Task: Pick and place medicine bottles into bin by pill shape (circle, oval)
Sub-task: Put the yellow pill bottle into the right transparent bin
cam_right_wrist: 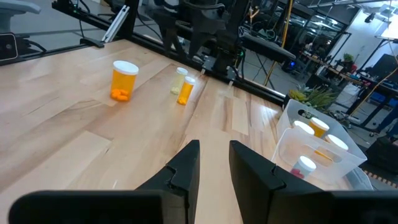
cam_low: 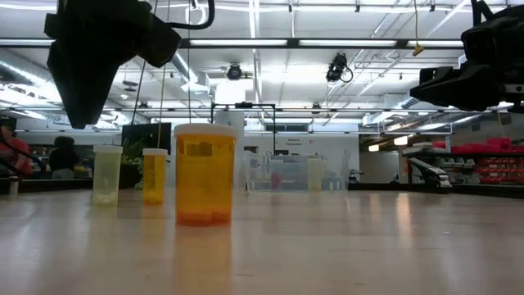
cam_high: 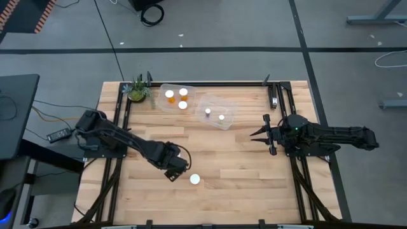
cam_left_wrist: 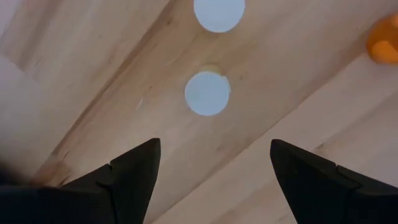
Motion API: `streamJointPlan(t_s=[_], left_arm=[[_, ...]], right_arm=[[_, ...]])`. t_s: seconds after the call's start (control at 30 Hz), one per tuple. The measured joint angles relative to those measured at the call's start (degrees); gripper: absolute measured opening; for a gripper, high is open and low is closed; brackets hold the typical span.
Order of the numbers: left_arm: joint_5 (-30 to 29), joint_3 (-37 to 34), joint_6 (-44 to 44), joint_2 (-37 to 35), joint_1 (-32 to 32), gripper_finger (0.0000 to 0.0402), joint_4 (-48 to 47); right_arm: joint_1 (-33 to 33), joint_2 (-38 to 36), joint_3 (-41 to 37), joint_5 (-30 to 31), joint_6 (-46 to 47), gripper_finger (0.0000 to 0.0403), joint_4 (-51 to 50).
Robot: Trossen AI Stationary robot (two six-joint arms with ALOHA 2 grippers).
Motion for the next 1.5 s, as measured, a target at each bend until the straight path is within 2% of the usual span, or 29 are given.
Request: streamJointPlan(t_s=[0.33, 0.7, 1.23, 1.33, 1.5], left_arm=[[-1.6, 0.0, 3.7, 4.6, -0.2, 0.0301, 2.9], [-3.9, 0.0, 4.4, 5.2, -0.9, 0.0273, 2.2], [-8.1, -0.1, 2.5, 5.1, -5.7, 0.0248, 0.6], [-8.1, -3.3, 0.2, 5.0, -6.8, 0.0241, 3.3], [-4.7, -10.7, -3.0, 4.5, -9.2, 0.0233, 7.5]], right_arm=[[0.0, 0.0, 0.0, 0.0, 0.0, 0.0093, 0.0], [0.0, 0.0, 0.0, 0.0, 0.0, 0.0093, 0.0], [0.0, 0.0, 0.0, 0.0, 0.0, 0.0093, -0.1], [0.0, 0.0, 0.0, 0.0, 0.0, 0.0093, -0.1], [0.0, 0.0, 0.0, 0.0, 0.0, 0.0093, -0.1]])
